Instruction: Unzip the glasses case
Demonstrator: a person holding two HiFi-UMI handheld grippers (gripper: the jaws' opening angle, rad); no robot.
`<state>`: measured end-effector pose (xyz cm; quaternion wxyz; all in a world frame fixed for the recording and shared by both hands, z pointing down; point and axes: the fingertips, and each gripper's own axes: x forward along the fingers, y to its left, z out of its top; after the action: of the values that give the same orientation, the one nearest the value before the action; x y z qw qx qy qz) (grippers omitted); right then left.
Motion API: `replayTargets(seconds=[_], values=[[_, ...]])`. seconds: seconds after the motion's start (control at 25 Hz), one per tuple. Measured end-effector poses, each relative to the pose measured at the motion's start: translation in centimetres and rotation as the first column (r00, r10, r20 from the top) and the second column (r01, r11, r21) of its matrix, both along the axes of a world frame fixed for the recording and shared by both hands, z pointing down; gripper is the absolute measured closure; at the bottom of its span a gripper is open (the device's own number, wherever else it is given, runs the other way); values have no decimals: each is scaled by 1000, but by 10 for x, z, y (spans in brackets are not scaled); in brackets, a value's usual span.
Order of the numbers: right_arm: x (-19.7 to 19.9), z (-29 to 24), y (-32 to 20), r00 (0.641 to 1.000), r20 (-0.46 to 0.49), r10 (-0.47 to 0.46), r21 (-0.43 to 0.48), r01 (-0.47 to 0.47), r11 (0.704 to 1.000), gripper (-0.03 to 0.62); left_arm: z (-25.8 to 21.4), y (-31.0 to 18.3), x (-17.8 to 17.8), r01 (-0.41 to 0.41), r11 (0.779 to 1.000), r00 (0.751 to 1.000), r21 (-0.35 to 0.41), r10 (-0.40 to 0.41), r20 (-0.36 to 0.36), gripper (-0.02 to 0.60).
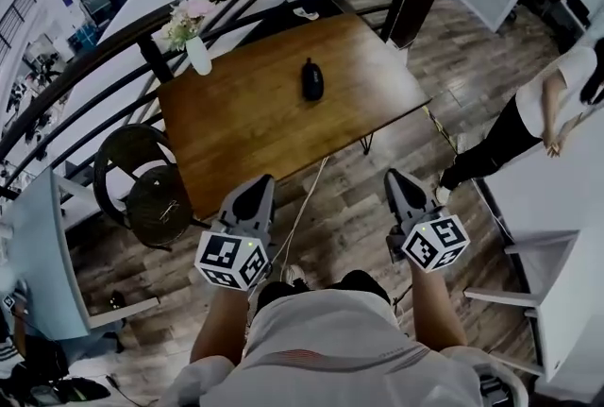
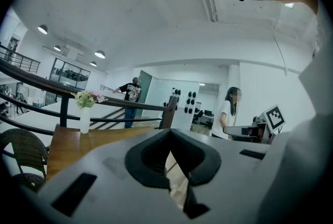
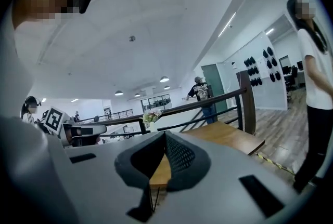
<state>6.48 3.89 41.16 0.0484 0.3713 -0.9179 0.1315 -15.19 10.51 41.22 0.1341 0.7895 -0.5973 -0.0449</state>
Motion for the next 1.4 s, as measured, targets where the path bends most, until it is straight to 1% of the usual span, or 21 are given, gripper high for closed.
replayTargets(seconds=[0.12, 0.28, 0.52, 0.68, 0.84, 1.0, 1.2, 1.4], values=[[-12, 0, -18, 1000, -16, -6, -1, 6, 1000, 543, 2, -17, -12, 2, 1000, 1000, -4, -2, -18, 568], [-17, 4, -52, 1000, -8, -3, -6, 3, 1000, 543, 5, -45, -19, 7, 1000, 1000, -7, -7, -10, 568], [-24, 13, -123, 998, 24, -58, -19, 58, 998, 543, 8, -103, -17, 55, 998, 998, -24, -55, 11, 568], [-18, 14, -182, 995, 44, -89, -22, 90, 996, 543, 6, -154, -8, 89, 996, 996, -28, -89, 28, 568], [-3, 16, -244, 993, 56, -107, -44, 110, 993, 543, -3, -208, 3, 127, 991, 991, -31, -126, 36, 568], [10, 25, -290, 990, 57, -127, -66, 131, 989, 543, -3, -245, 16, 156, 987, 986, -43, -154, 57, 568], [5, 41, -318, 990, 58, -126, -97, 131, 987, 543, 7, -268, 12, 165, 984, 985, -72, -161, 63, 568], [-12, 52, -324, 993, 39, -108, -120, 112, 986, 543, 19, -284, -7, 139, 986, 990, -92, -135, 47, 568]])
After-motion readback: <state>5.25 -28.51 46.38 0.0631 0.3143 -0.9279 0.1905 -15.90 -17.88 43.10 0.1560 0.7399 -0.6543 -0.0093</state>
